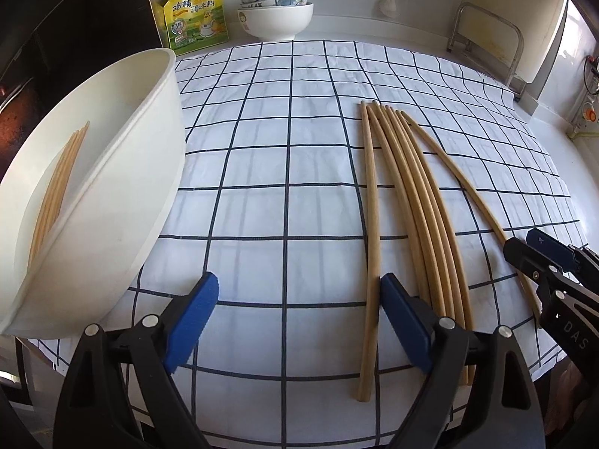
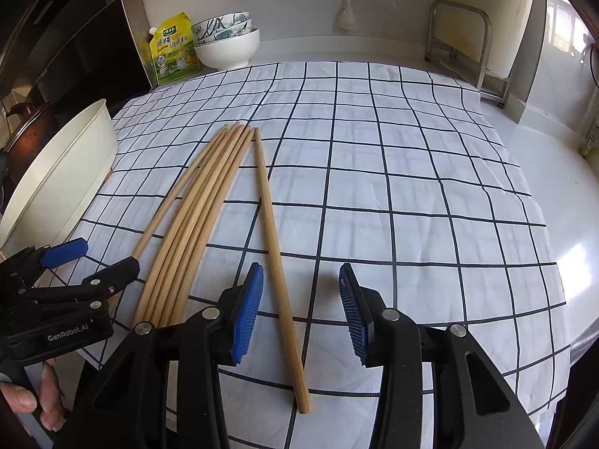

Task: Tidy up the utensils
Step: 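Lower the right gripper onto one chopstick and close it while the left gripper grasps another, then lift the chopsticks with both grippers and carry them over the basin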

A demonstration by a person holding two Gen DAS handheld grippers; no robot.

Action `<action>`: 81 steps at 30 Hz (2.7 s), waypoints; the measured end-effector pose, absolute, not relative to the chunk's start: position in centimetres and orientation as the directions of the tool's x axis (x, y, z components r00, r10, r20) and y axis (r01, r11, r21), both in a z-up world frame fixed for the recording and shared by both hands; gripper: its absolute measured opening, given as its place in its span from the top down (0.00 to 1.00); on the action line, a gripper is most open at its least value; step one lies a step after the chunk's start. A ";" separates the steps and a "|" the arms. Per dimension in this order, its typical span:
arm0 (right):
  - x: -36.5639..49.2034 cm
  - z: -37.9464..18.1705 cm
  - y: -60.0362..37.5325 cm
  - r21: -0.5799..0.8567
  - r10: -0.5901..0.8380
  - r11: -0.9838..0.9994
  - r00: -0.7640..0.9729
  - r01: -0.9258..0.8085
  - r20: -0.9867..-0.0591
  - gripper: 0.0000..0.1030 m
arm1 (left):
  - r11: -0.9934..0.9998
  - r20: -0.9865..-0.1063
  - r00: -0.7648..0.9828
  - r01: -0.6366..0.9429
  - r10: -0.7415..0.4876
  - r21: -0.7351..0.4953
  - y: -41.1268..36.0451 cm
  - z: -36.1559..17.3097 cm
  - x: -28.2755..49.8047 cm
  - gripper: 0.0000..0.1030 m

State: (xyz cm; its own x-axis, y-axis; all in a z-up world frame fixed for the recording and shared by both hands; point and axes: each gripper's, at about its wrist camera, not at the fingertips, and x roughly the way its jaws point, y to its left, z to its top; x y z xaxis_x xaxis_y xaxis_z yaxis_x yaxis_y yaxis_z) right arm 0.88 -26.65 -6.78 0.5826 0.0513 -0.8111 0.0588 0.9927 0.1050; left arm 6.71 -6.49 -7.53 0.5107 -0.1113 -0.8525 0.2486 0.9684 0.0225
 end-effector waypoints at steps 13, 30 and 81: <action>2.6 -7.3 -25.3 0.019 -0.012 0.999 0.602 0.044 -0.798 0.61 | 0.963 -0.846 0.517 0.268 -0.130 0.016 -8.8 -7.5 9.0 0.25; 2.3 -6.6 -25.8 0.123 0.080 0.992 0.608 0.031 -0.790 0.94 | 0.937 -0.847 0.467 0.336 -0.255 -0.097 -8.9 -6.6 7.9 0.93; 10.9 2.5 -2.8 0.220 0.396 0.912 0.604 -0.346 -0.691 0.94 | 0.980 -0.708 0.677 0.135 -0.201 -0.149 13.2 4.0 9.9 0.93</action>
State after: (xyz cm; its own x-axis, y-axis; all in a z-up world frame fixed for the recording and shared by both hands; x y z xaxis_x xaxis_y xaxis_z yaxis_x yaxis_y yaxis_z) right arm 10.93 -2.84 2.53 0.6045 0.3960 -0.6912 -0.3462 0.9121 0.2197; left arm 9.88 13.15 3.98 0.6771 -0.2012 -0.7078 0.1352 0.9795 -0.1491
